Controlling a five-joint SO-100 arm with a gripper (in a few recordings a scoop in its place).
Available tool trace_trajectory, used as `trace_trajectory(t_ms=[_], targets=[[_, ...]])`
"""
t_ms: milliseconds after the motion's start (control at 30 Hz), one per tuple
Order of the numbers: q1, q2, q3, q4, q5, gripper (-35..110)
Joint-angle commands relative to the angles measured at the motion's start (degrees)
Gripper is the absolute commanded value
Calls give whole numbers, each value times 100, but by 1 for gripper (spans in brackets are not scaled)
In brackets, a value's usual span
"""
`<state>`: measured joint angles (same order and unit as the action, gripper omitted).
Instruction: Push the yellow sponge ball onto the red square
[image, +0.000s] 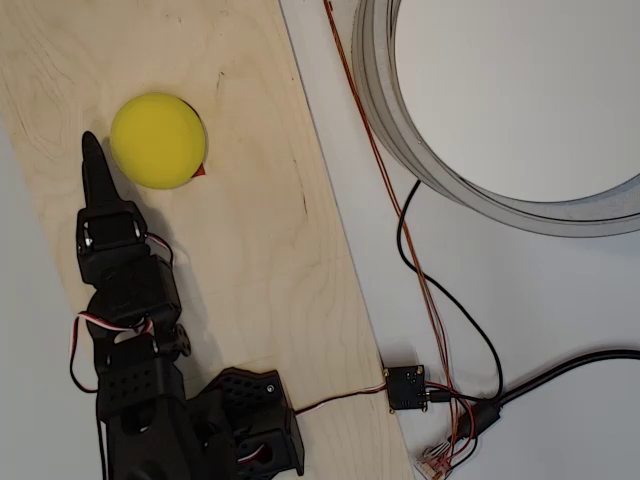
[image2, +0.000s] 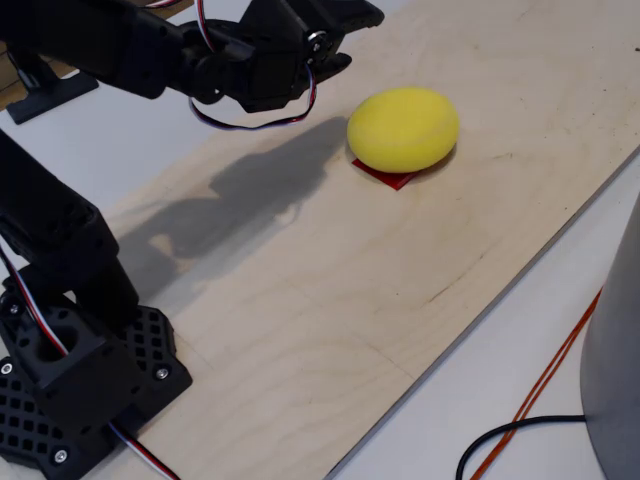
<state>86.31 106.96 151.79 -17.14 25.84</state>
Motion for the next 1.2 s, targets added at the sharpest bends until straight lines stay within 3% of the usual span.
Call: trace_trajectory(t_ms=[0,233,500,600,733,1033,1067,1100,1133,1167], targets=[[316,747,79,-114,-571,19],[905,1248,-545,-18,-2285,16],[1046,2074,-1195,483,-2391,10],[870,2206,-1397,562,-2602,14],[677,2294,-1582,615,-2725,32],[694,2259,-1556,606,-2698,38],[712,2259,-1573,606,-2795,36],[747,2285,-1635,580,-2848,23],[817,2241,-1837,589,-2716,1],[914,2039,-2188,923,-2689,-1]])
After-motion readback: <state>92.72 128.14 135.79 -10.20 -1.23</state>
